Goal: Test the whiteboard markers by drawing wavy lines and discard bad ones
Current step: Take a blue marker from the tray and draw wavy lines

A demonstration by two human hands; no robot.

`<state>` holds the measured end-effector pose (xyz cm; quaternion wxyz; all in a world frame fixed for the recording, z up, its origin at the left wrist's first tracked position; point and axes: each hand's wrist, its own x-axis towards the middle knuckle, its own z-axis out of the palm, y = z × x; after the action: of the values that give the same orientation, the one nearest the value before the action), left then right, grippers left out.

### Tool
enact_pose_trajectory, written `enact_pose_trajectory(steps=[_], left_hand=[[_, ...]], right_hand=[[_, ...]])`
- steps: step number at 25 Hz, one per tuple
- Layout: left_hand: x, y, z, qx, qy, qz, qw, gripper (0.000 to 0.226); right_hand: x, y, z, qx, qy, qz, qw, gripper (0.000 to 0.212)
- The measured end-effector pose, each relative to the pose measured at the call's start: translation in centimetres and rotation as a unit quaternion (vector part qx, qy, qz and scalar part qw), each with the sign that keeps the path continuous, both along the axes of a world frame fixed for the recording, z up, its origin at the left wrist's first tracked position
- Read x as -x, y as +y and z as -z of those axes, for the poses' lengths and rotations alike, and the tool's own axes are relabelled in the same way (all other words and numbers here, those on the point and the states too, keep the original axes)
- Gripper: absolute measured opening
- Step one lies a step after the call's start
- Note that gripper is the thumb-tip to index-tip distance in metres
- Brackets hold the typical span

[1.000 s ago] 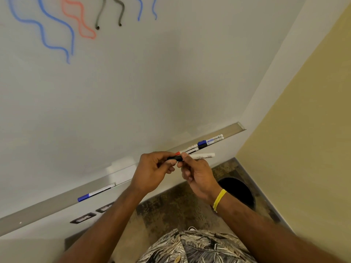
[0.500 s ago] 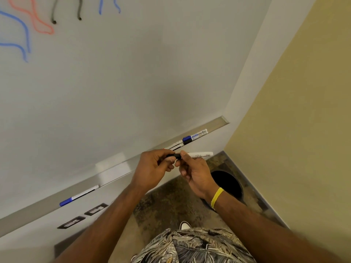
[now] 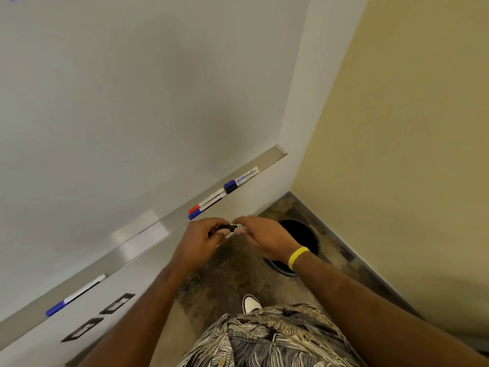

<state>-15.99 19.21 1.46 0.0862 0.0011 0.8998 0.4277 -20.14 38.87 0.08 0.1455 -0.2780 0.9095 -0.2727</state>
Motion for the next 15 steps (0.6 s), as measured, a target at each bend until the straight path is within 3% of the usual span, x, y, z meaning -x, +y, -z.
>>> enact_pose_trajectory(steps=[4, 7, 11, 13, 15], left_hand=[[0.6, 1.4, 3.2, 0.116, -0.042, 0.09, 0.988, 0.019], [0.5, 1.3, 5.3, 0.186, -0.105, 0.112, 0.97, 0.034], [1.3, 1.9, 6.3, 0.229, -0.126, 0.121, 0.958, 0.037], [1.9, 2.4, 6.2, 0.243, -0.13, 0.133, 0.952, 0.036], [2.6, 3.1, 6.0, 0.256, -0.127, 0.146, 0.947, 0.035]], right_hand=[[-1.9, 3.0, 5.7, -0.015, -0.049, 0.042, 0.998, 0.032], [-2.9, 6.3, 9.0, -0.053, -0.083, 0.111, 0.989, 0.027], [-0.8, 10.8, 11.2, -0.086, -0.108, 0.206, 0.969, 0.025], [1.2, 12.3, 11.3, -0.107, -0.096, 0.218, 0.965, 0.029], [3.4, 13.4, 10.9, -0.152, -0.064, 0.231, 0.959, 0.047]])
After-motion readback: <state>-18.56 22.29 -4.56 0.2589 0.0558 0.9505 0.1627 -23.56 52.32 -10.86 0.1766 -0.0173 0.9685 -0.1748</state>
